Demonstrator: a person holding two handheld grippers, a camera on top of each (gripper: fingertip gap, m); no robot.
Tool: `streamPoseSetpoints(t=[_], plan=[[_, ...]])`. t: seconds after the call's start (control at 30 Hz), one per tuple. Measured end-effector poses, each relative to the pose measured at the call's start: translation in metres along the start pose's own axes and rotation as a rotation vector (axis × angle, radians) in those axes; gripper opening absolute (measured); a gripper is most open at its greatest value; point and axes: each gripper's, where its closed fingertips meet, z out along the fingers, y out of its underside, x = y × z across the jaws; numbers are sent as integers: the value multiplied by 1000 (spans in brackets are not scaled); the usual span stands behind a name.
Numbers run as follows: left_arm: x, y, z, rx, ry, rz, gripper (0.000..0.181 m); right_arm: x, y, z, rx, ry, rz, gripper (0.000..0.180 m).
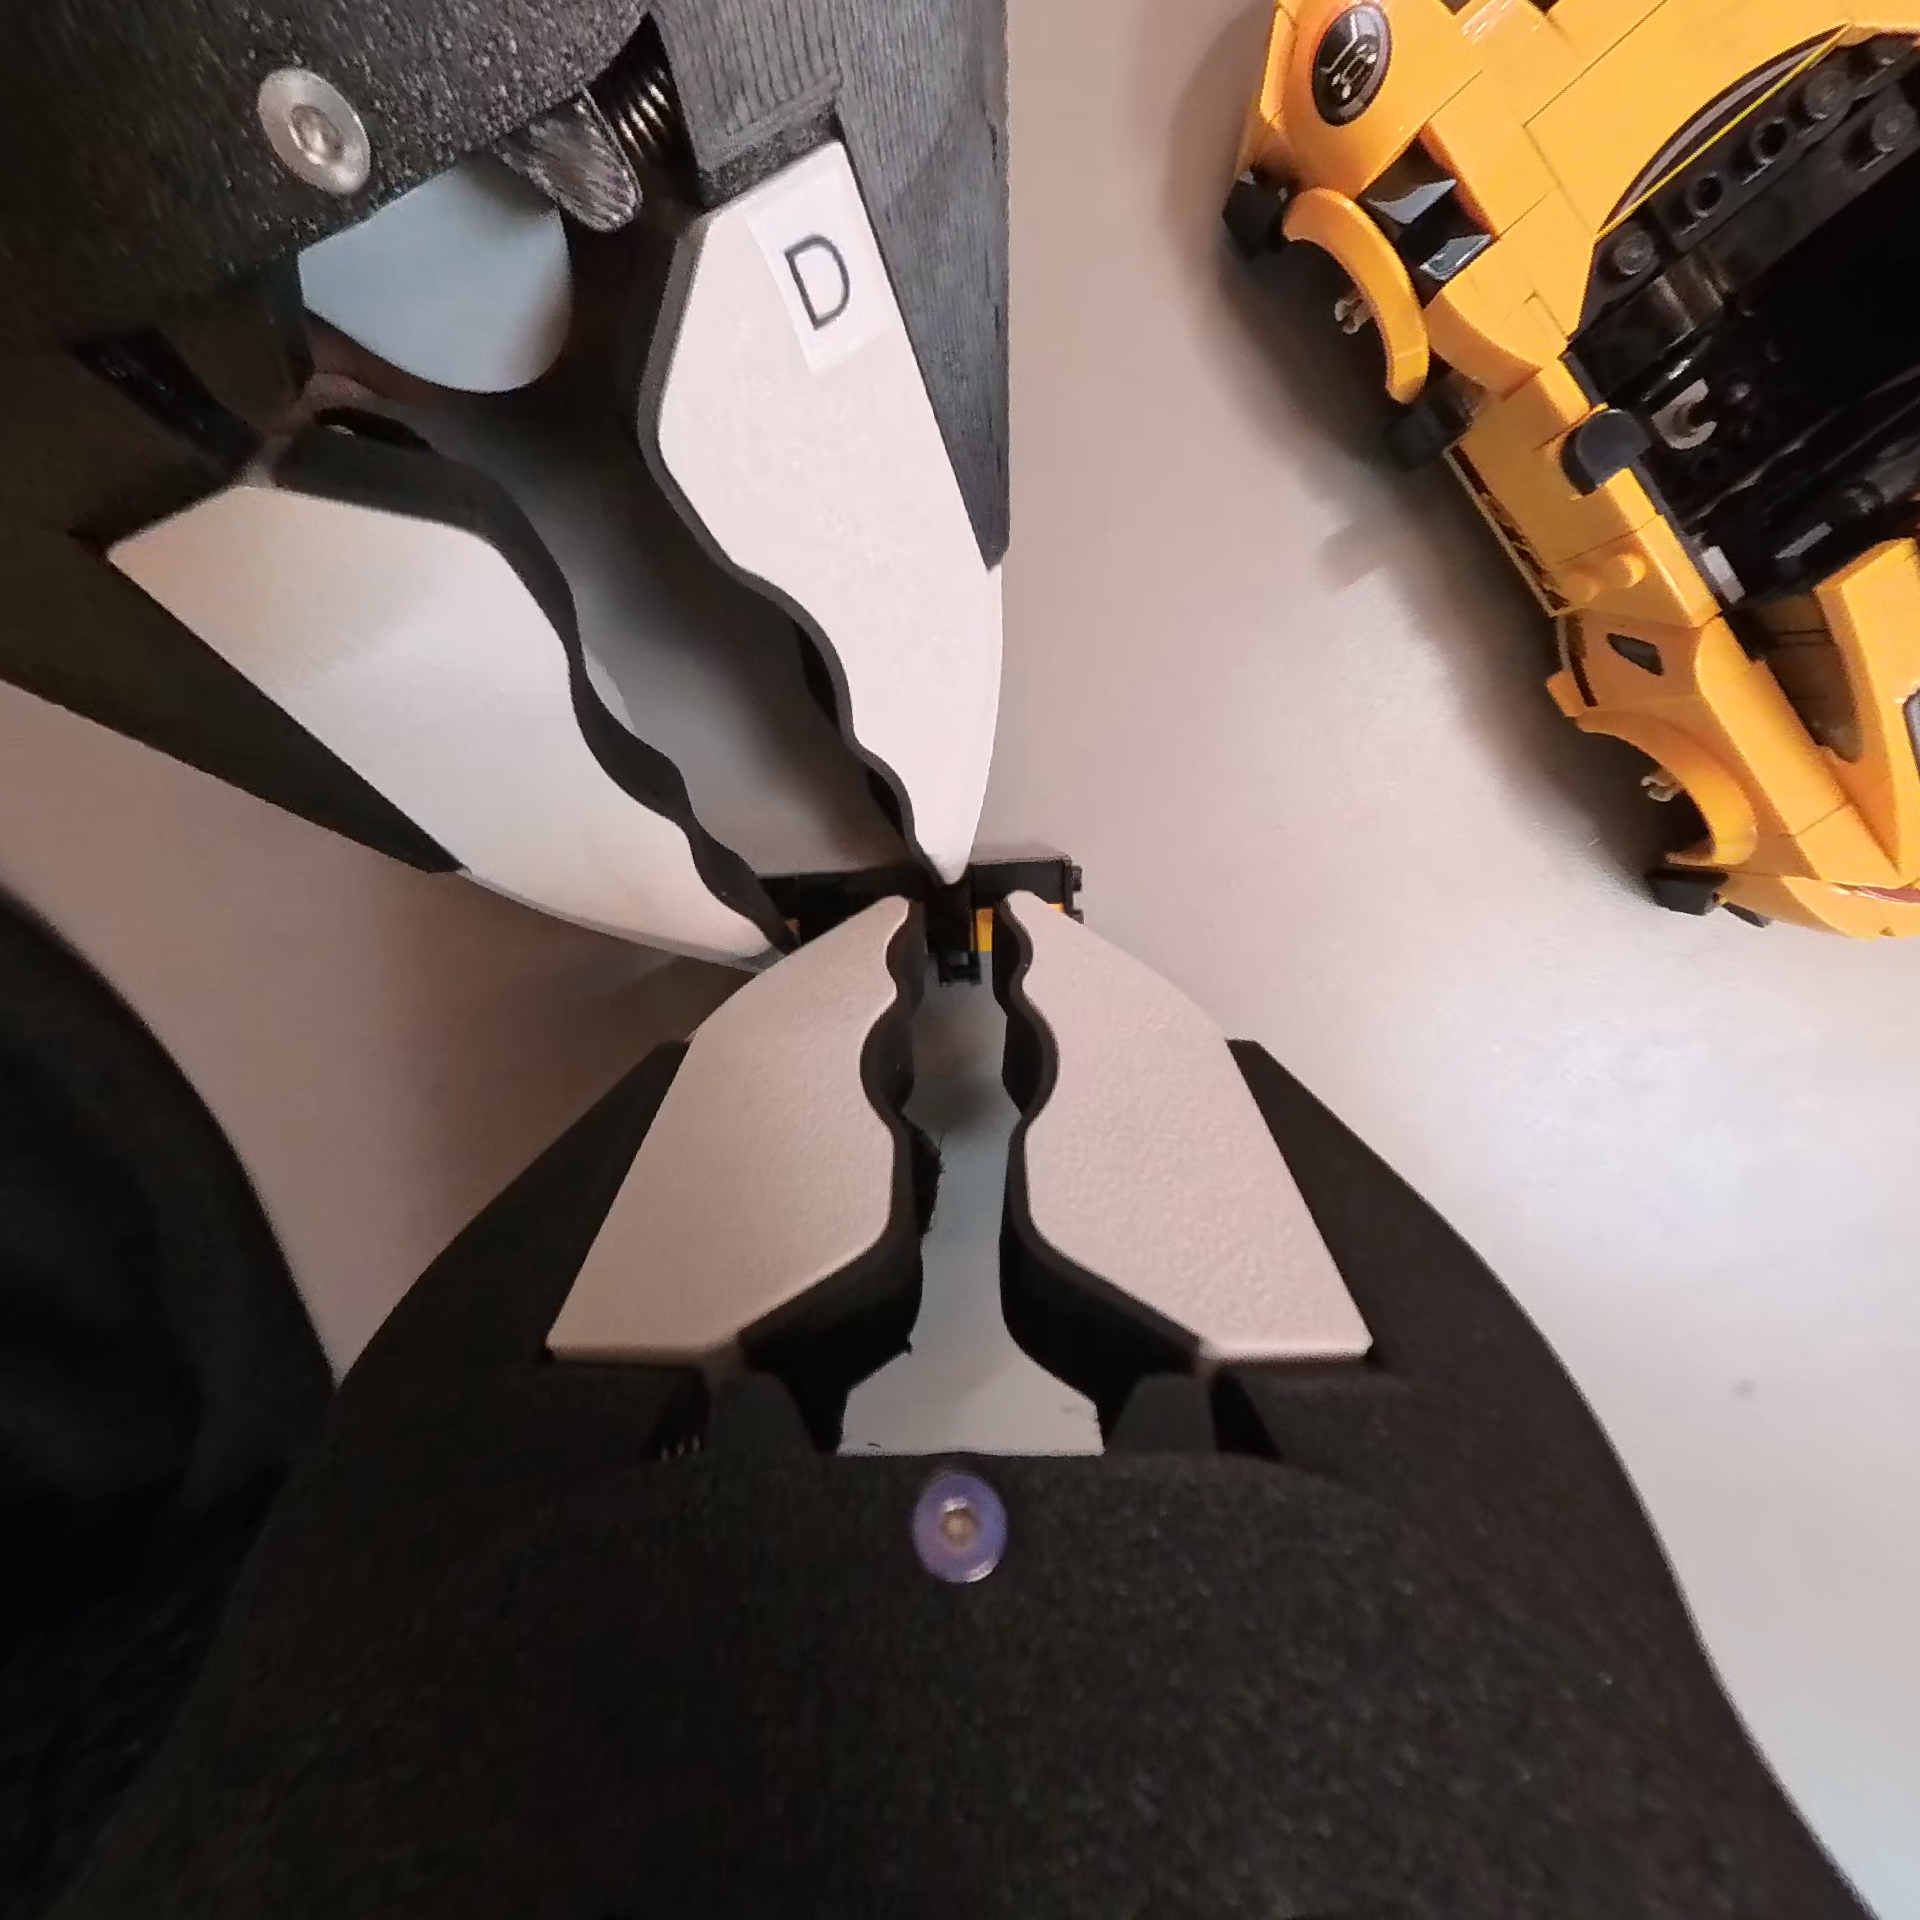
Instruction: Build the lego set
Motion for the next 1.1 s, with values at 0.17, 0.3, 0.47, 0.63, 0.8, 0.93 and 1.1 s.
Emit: streamPoseSetpoints(t=[0.17,0.3,0.47,0.63,0.8,0.93,1.1], plan=[[-1,1,0,-7,-5,-2,27,0,2,-1,6,2,-12,13],[-1,2,0,-8,-8,2,28,1,2,-6,41,8,-39,15],[-1,1,-2,-2,-11,1,28,0,3,-15,158,46,-247,16],[-1,2,-2,-2,-6,-3,31,6,13,-16,249,155,-532,20],[1,1,1,-8,0,9,34,2,10,-13,302,147,-581,20],[0,1,0,-9,-3,17,34,0,6,-15,327,214,-731,19],[3,-3,-3,12,14,11,36,-6,10,-10,310,281,-980,20]])
